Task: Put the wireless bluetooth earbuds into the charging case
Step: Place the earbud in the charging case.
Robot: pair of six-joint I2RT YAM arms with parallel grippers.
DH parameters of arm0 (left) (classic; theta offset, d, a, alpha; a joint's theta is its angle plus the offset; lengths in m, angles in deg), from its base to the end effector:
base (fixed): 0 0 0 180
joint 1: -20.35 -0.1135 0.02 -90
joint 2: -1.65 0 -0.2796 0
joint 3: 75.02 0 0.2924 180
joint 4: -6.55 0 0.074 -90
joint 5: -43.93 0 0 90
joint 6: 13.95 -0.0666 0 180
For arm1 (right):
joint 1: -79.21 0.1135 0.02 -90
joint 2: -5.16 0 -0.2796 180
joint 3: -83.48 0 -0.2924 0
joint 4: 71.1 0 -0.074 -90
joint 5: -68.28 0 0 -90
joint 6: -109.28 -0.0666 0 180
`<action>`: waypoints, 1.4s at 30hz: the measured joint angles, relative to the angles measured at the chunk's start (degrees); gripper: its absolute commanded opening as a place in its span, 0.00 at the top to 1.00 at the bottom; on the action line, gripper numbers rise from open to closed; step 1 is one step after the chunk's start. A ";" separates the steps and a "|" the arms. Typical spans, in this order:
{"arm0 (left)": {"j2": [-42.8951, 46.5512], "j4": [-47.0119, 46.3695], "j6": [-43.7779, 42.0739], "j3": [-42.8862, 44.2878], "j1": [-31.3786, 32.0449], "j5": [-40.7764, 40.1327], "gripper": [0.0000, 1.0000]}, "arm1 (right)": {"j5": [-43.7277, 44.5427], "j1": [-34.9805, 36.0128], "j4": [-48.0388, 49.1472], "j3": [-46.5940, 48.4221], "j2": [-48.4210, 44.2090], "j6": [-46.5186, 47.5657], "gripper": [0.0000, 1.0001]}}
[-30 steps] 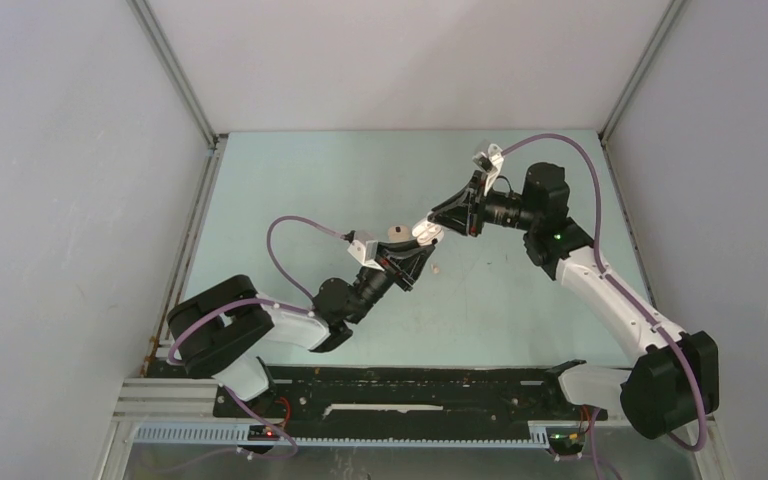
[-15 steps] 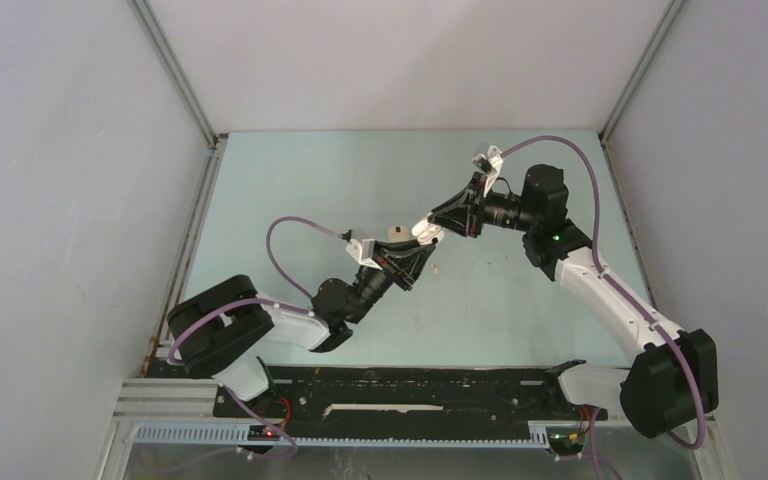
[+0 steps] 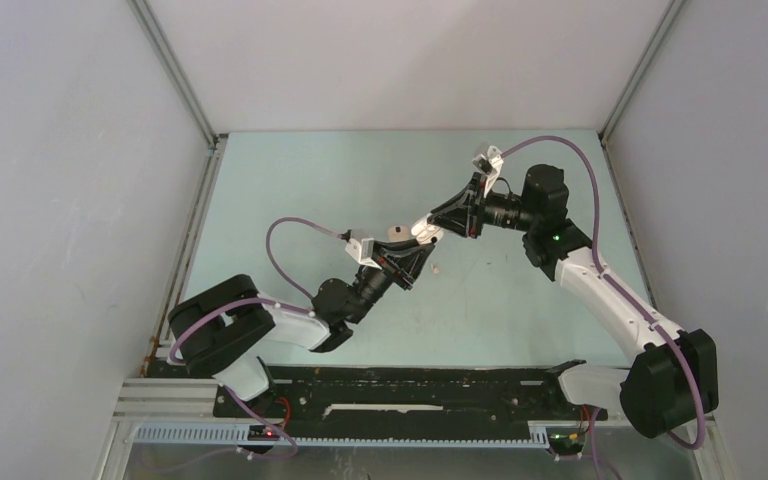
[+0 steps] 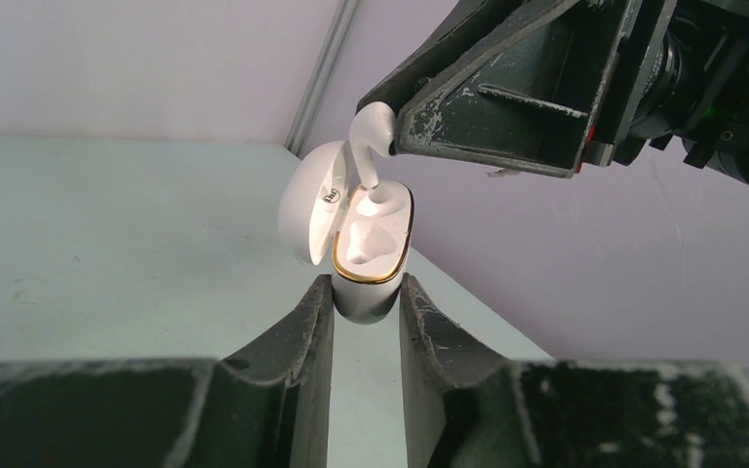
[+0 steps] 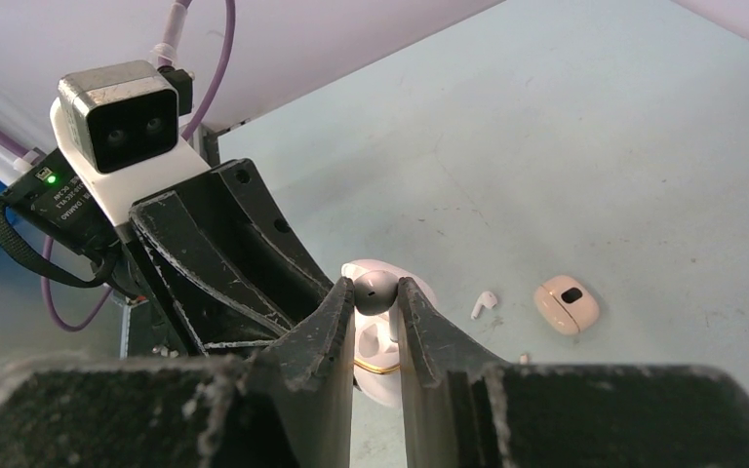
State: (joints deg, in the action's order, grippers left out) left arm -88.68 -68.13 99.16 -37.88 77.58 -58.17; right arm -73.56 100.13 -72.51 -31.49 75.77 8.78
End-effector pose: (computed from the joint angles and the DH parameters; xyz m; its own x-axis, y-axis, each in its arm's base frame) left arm 0.1883 -0.2668 0.2100 -0.0989 -0.5554 -0.8257 0.7369 0.5167 -0.4358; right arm 0.2919 0.1676 0.3348 -0.2848 0.0117 -0.9585 -0.9130 0.3014 0.2750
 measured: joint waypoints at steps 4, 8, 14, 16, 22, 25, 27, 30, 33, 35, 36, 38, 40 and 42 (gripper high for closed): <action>-0.02 0.02 0.00 0.00 0.00 -0.50 1.00 | -0.28 0.00 0.00 -0.04 0.00 0.00 0.84; -0.02 0.00 0.39 0.00 -0.02 -1.22 1.00 | -0.46 0.00 0.00 -0.39 0.00 0.02 0.84; -0.02 0.02 0.46 0.00 -0.02 -1.25 1.00 | -0.44 0.00 0.04 -0.66 0.00 0.13 0.84; -0.02 0.04 0.46 0.00 -0.02 -1.27 1.00 | -0.44 0.00 0.04 -0.74 0.00 0.31 0.84; -0.02 0.04 0.44 -0.13 -0.02 -1.44 1.00 | -0.44 0.00 0.13 -0.96 0.00 0.87 0.82; -0.02 0.07 0.44 -0.13 -0.02 -1.51 1.00 | -0.44 0.00 0.13 -0.96 0.00 1.01 0.81; -0.02 0.07 0.44 -0.13 -0.02 -1.53 1.00 | -0.44 0.00 0.13 -0.96 0.00 1.03 0.80; -0.02 0.04 0.44 -0.13 -0.02 -1.55 1.00 | -0.44 -0.04 0.15 -0.96 0.00 0.92 0.79; -0.02 0.04 0.44 -0.13 -0.02 -1.68 1.00 | -0.42 -0.04 0.22 -0.96 0.00 0.81 0.79; -0.02 0.04 0.44 -0.13 -0.02 -1.79 1.00 | -0.39 -0.04 0.33 -0.98 0.00 0.59 0.78; -0.02 0.04 0.44 -0.13 -0.02 -1.88 1.00 | -0.37 -0.04 0.37 -0.98 0.00 0.50 0.78; -0.02 0.04 0.44 -0.13 -0.02 -2.14 1.00 | -0.24 -0.07 0.44 -0.98 0.00 0.39 0.76; -0.02 0.04 0.44 -0.13 -0.02 -2.36 1.00 | -0.15 -0.17 0.46 -0.98 0.00 0.22 0.76; -0.02 0.04 0.44 -0.13 -0.02 -2.60 1.00 | 0.04 -0.33 0.46 -0.98 0.00 -0.07 0.75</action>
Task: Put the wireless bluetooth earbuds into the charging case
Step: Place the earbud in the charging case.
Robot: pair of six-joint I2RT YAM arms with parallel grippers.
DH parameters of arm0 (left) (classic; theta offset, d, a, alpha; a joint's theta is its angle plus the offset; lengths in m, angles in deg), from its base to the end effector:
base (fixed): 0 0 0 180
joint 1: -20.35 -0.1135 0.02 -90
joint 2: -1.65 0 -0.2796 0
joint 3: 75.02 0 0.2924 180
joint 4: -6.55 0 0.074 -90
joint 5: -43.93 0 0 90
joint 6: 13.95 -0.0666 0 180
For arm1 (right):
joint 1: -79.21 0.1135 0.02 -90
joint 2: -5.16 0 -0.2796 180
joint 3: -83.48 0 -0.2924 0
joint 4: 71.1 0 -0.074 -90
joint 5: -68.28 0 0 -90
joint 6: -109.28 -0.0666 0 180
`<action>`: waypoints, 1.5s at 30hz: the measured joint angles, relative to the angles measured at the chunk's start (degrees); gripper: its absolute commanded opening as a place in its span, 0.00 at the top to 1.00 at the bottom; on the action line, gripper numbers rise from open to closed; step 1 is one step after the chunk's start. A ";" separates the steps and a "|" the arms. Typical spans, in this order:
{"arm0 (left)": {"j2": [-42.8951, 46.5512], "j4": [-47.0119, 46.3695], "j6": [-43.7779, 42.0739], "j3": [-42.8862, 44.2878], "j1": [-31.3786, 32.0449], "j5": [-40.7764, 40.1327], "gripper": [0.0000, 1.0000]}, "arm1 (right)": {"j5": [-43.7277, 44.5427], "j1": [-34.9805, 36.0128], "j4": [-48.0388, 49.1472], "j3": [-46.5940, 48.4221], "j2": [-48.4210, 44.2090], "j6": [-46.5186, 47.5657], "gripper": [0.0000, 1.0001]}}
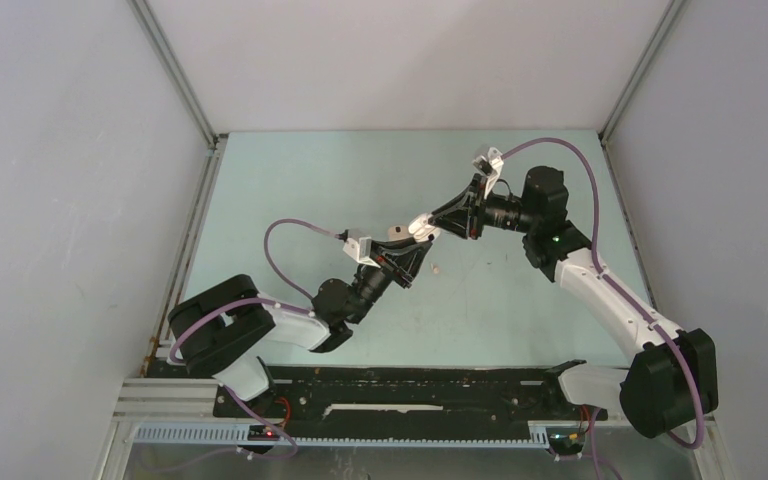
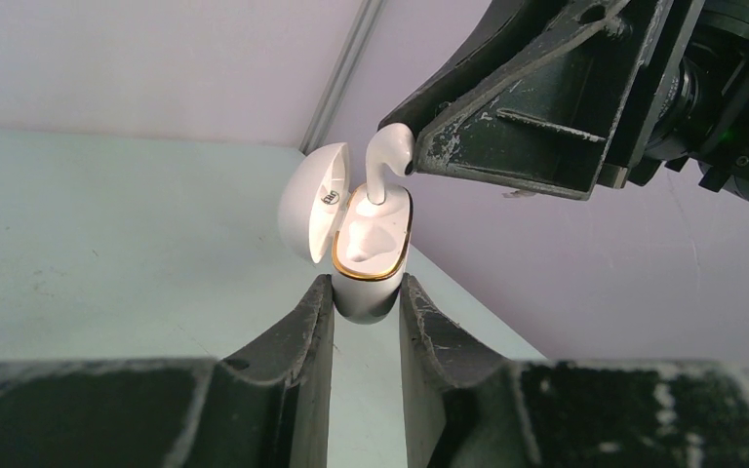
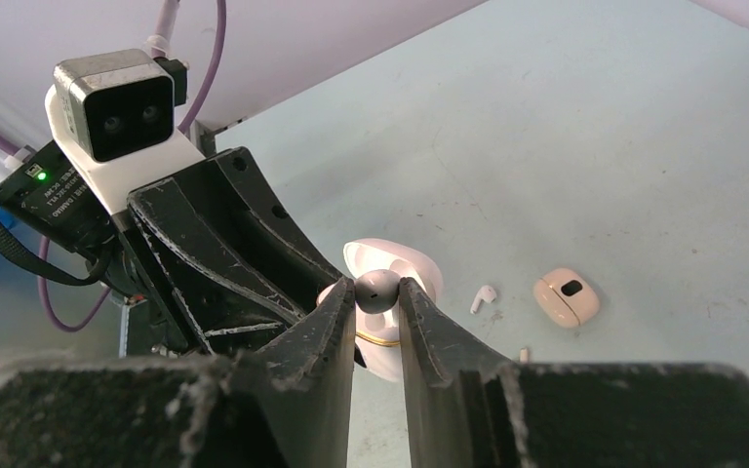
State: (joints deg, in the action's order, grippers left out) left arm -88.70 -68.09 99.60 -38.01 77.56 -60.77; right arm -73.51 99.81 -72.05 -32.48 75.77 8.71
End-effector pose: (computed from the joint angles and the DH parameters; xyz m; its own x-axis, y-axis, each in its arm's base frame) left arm 0.1904 -0.2643 0.2088 -0.0934 -0.5686 -0.8173 0.7066 0.5404 -0.4568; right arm 0.2922 0.1657 0.3287 -0.2941 0.0107 -0.9557 -0.9083 0.3082 0.2829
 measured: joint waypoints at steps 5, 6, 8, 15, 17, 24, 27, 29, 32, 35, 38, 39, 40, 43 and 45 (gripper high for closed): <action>0.00 0.00 0.00 0.00 0.00 -0.24 1.00 | 0.15 -0.44 0.00 0.00 -0.02 -0.79 0.73; 0.00 0.00 -0.02 0.00 0.00 -0.22 1.00 | 0.17 -0.50 0.00 0.00 -0.02 -0.92 0.72; 0.00 0.00 -0.02 0.00 0.00 -0.20 1.00 | 0.17 -0.59 0.00 0.00 -0.02 -1.16 0.70; 0.00 -0.02 -0.04 0.00 0.00 -0.13 1.00 | 0.44 -0.52 0.00 0.00 -0.02 -1.57 0.61; 0.00 -0.02 -0.07 0.00 0.00 -0.11 1.00 | 0.55 -0.52 0.00 0.00 -0.02 -1.64 0.60; -0.26 -0.04 -0.28 0.00 0.00 0.09 1.00 | 0.52 -0.72 0.44 -0.02 -0.02 -2.54 0.60; -0.55 -0.04 -1.38 0.00 0.00 0.17 1.00 | 0.22 -1.49 0.94 -0.02 -0.02 -2.99 0.61; -0.76 0.09 -2.27 0.00 -0.02 0.31 1.00 | -0.13 -2.64 1.16 -0.02 -0.02 -3.15 0.61; -1.62 0.52 -3.98 0.00 -0.07 0.42 1.00 | -0.76 -5.16 1.20 -0.04 -0.02 -3.15 0.62; -2.34 5.22 -6.25 0.46 -0.11 0.63 1.00 | -1.16 -7.21 0.09 -0.11 -0.04 -1.86 0.64; -2.67 11.06 -9.77 1.77 0.11 0.92 1.00 | -2.93 -8.24 -2.75 -0.22 -0.07 1.20 0.69; -2.67 12.68 -11.21 1.95 0.24 0.90 1.00 | -3.52 -8.24 -3.93 -0.24 -0.09 2.47 0.71; -2.67 13.49 -12.15 1.95 0.35 0.92 1.00 | -3.96 -8.09 -5.40 -0.26 -0.13 3.98 0.71; -2.67 16.79 -16.28 1.95 0.68 1.73 1.00 | -4.33 -5.92 -14.43 0.50 -0.33 12.04 0.77; -2.67 17.77 -18.93 1.95 0.74 3.26 1.00 | -3.78 -2.95 -21.97 1.68 -0.28 18.99 0.81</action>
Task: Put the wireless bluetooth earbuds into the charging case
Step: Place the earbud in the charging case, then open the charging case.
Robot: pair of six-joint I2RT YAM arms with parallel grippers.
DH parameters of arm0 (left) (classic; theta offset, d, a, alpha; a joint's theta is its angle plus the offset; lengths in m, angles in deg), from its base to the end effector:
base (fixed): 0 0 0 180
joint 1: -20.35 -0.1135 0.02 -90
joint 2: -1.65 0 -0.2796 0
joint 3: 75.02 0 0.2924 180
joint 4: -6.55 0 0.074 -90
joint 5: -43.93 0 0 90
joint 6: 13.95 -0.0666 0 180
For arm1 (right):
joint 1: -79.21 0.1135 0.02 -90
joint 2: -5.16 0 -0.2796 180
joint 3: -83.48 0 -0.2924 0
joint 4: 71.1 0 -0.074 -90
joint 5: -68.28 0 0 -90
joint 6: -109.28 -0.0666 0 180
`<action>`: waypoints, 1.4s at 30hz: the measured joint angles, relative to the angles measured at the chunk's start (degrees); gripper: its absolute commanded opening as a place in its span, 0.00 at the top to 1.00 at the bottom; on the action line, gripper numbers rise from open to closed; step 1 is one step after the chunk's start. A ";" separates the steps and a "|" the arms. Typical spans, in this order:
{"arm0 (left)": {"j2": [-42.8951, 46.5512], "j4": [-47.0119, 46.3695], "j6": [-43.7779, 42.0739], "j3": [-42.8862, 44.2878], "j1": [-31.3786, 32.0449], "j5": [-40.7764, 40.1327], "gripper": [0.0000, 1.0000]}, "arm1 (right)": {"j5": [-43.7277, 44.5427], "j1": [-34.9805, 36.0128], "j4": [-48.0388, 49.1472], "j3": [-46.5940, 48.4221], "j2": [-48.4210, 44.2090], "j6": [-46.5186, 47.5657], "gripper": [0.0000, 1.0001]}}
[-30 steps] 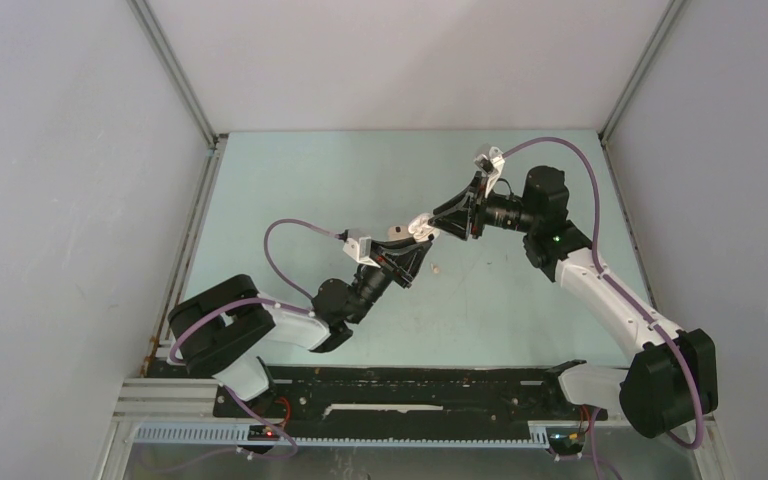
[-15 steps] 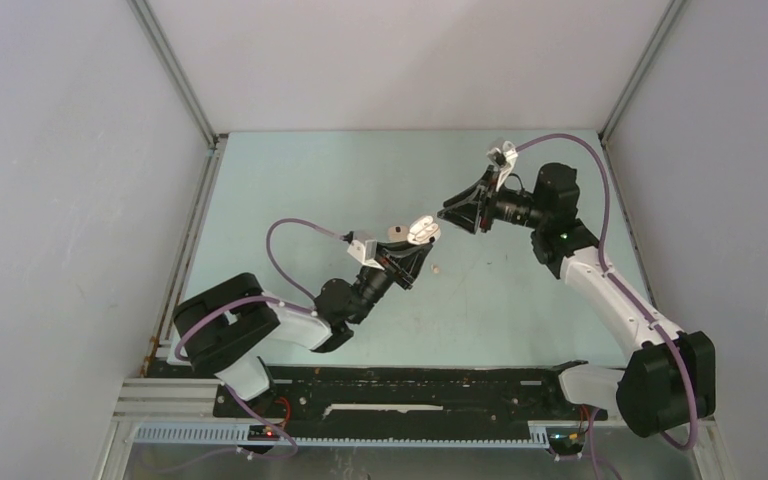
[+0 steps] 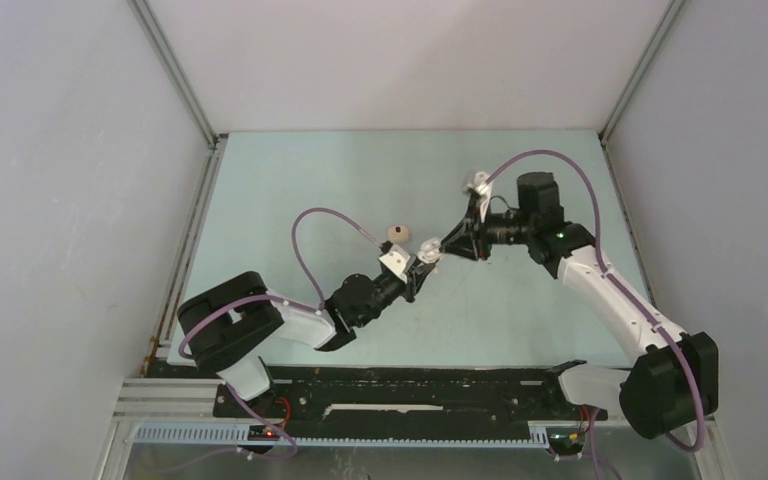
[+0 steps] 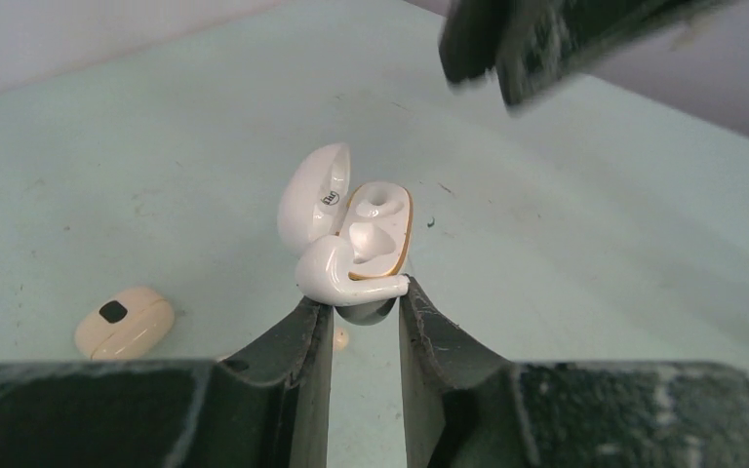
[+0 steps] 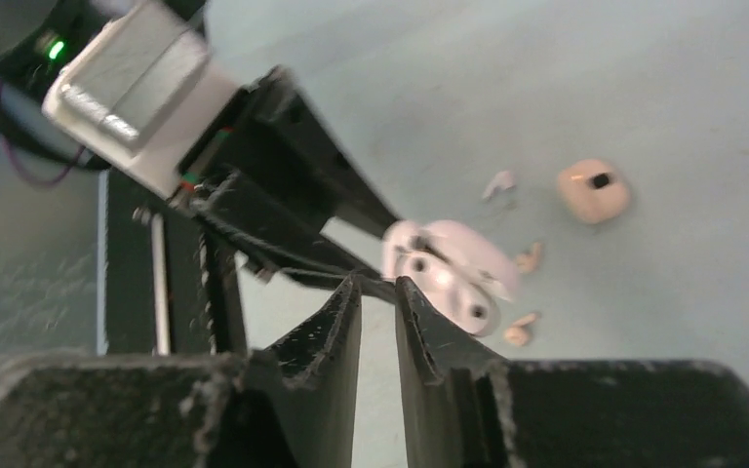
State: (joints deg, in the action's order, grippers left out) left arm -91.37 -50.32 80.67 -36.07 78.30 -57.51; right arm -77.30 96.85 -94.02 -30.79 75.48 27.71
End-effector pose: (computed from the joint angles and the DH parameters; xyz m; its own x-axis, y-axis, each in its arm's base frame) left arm 0.1945 -0.2858 0.1627 -0.0326 -0.0967 -0.9948 0.7254 0.6825 -0.0901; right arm 0.2848 0.1482 0.3018 -0.3081 -0.1849 -0.9332 -0.9237 0.2930 0.2469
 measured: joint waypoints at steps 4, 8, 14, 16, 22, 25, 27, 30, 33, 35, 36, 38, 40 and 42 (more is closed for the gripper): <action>0.00 0.57 -4.44 -0.20 0.07 4.07 1.00 | 0.26 4.76 -13.05 1.86 0.00 12.02 0.83; 0.00 -0.20 -6.62 -1.27 0.09 6.78 1.00 | 0.28 4.96 -21.35 1.99 0.42 17.81 0.80; 0.00 -0.55 -8.55 -2.32 0.94 7.85 1.00 | 0.09 4.98 -23.30 1.99 3.30 16.52 0.71; 0.00 0.35 -9.49 -2.14 1.64 7.69 1.00 | 0.20 5.29 -22.38 1.99 4.28 15.08 0.70; 0.04 13.97 -13.81 3.98 4.81 3.72 1.00 | 0.90 5.66 -19.21 2.01 4.96 11.69 0.69; 0.87 20.31 -15.02 5.70 5.60 1.07 1.00 | -0.31 0.81 -18.78 2.01 4.96 10.78 0.70; 1.51 24.81 -15.37 6.27 5.70 -0.52 1.00 | -1.29 -4.44 -18.75 2.01 5.03 9.94 0.70; 1.46 35.41 -16.17 9.66 5.75 -3.48 1.00 | -2.38 -12.17 -18.86 2.32 6.36 9.03 0.70; 0.28 46.88 -18.01 16.15 6.36 -7.19 1.00 | -3.04 -15.61 -19.69 2.64 9.70 8.87 0.70; -1.46 53.27 -19.82 21.27 7.30 -10.43 1.00 | -3.30 -15.93 -20.98 2.67 12.26 8.92 0.69; -2.21 55.82 -20.79 23.30 7.76 -11.93 1.00 | -3.45 -15.93 -21.51 2.67 13.31 8.94 0.69; -2.97 59.84 -22.53 25.55 8.41 -14.47 1.00 | -3.74 -15.93 -22.05 2.67 14.53 8.92 0.69; -3.50 64.04 -24.09 26.75 8.85 -17.09 1.00 | -4.04 -15.91 -22.34 2.67 14.88 8.92 0.69; -4.04 67.01 -25.05 27.04 8.92 -19.06 1.00 | -4.28 -15.91 -22.45 2.67 14.88 8.94 0.69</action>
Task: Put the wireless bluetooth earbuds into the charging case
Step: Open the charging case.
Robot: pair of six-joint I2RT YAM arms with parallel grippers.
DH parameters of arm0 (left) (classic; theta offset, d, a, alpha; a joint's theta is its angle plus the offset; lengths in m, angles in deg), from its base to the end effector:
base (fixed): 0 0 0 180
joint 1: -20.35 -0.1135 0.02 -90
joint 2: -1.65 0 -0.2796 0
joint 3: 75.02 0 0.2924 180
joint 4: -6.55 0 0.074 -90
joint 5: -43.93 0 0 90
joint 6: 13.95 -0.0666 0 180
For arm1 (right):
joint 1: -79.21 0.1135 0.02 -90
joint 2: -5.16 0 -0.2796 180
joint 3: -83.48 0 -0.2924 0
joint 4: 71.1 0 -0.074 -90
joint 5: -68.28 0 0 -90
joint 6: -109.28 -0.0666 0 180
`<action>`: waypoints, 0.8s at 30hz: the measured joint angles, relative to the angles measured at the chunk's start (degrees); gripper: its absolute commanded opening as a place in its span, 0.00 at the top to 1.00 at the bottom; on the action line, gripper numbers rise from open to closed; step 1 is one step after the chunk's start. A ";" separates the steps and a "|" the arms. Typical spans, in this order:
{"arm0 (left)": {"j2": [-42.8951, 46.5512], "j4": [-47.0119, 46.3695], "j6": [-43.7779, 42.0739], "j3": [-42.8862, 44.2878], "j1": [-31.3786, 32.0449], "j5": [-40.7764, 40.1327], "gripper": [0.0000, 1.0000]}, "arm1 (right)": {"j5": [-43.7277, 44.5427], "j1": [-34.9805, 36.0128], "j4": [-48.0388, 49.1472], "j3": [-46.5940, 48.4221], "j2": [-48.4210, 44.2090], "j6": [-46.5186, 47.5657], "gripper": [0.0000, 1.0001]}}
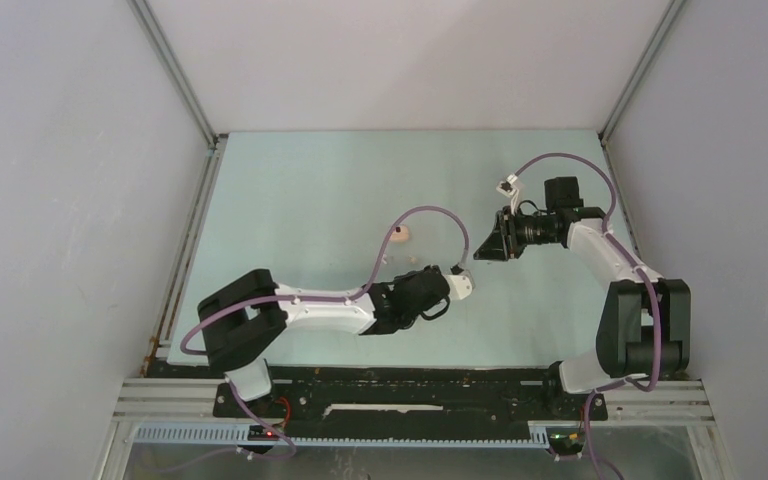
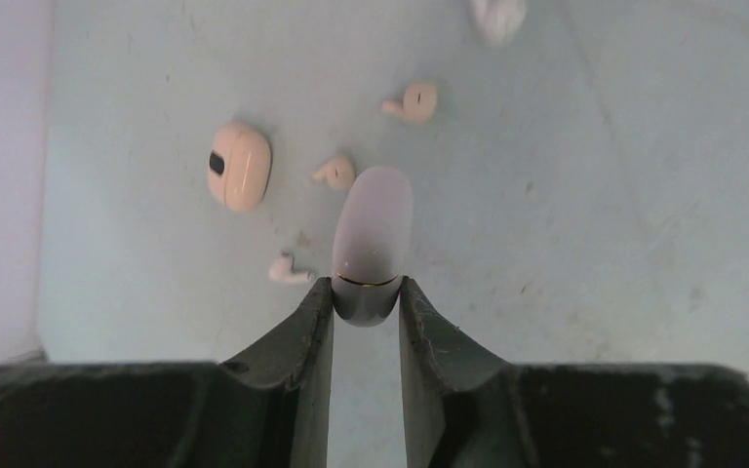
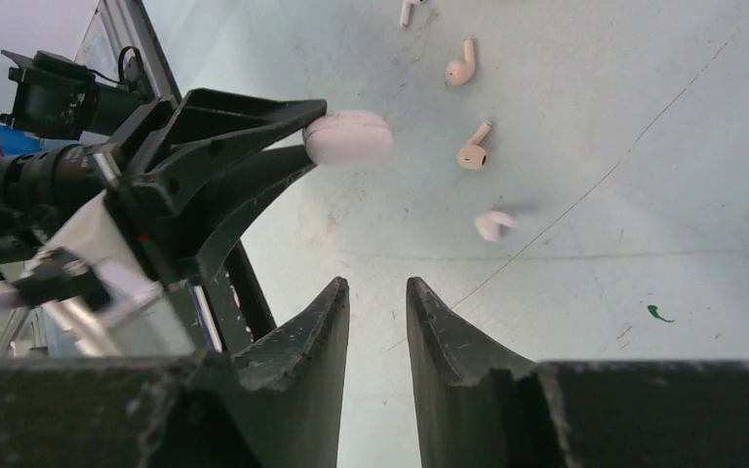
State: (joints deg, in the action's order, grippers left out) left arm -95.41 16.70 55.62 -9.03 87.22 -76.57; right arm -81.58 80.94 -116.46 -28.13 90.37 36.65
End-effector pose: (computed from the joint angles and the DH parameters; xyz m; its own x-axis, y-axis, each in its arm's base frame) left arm 0.1896 -0.3579 0.1535 -0.0183 0.8086 -0.5881 0.6924 0.4346 0.5760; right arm 0.3248 0.0674 0.2125 -0.7187 -0.1717 -0.6738 -0.6634 0.4594 0.5906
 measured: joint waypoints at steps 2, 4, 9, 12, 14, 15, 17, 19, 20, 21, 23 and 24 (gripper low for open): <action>-0.37 2.58 -0.59 -0.04 0.00 -1.60 1.00 | -0.04 0.00 -0.15 0.00 0.07 0.02 0.68; -0.44 3.26 -0.61 -0.55 -0.09 -2.95 1.00 | -0.09 0.00 -0.28 0.00 0.17 0.02 0.69; 1.49 0.79 2.05 -4.98 -0.61 -3.52 1.00 | 2.27 0.00 -0.31 0.00 0.79 -0.28 0.69; 6.19 -3.30 5.68 -10.36 -1.79 -0.52 1.00 | 4.02 0.07 -0.57 0.00 1.88 0.22 0.68; 11.34 -8.61 8.72 -15.61 -3.50 3.80 1.00 | 4.98 0.35 -1.84 0.09 2.51 2.60 0.66; 14.12 -12.11 10.12 -18.56 -4.61 6.47 1.00 | 5.68 0.59 -2.91 0.28 2.73 4.55 0.66; 19.28 -21.29 12.90 -25.11 -7.10 12.98 1.00 | 7.21 1.60 -4.52 1.01 2.86 8.94 0.64; 22.14 -30.60 15.13 -30.80 -9.16 19.26 1.00 | 8.24 2.62 -5.40 2.01 2.86 13.11 0.63; 22.64 -34.93 16.13 -33.18 -9.90 22.67 1.00 | 8.52 3.13 -5.53 2.56 2.86 14.99 0.62; 22.64 -37.59 16.68 -34.45 -10.16 25.24 1.00 | 8.66 3.54 -5.75 3.02 2.86 16.33 0.61; 22.40 -42.40 18.29 -36.09 -10.23 30.80 1.00 | 8.66 4.44 -6.01 4.07 2.86 19.82 0.61; 22.14 -44.50 18.99 -36.46 -10.23 32.74 1.00 | 8.68 4.81 -6.03 4.31 2.86 21.20 0.60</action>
State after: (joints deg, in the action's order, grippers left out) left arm -73.27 -27.81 74.62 -45.49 76.99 -43.83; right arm -72.90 85.75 -122.50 -23.82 93.23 57.85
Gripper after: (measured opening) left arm 0.284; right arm 0.386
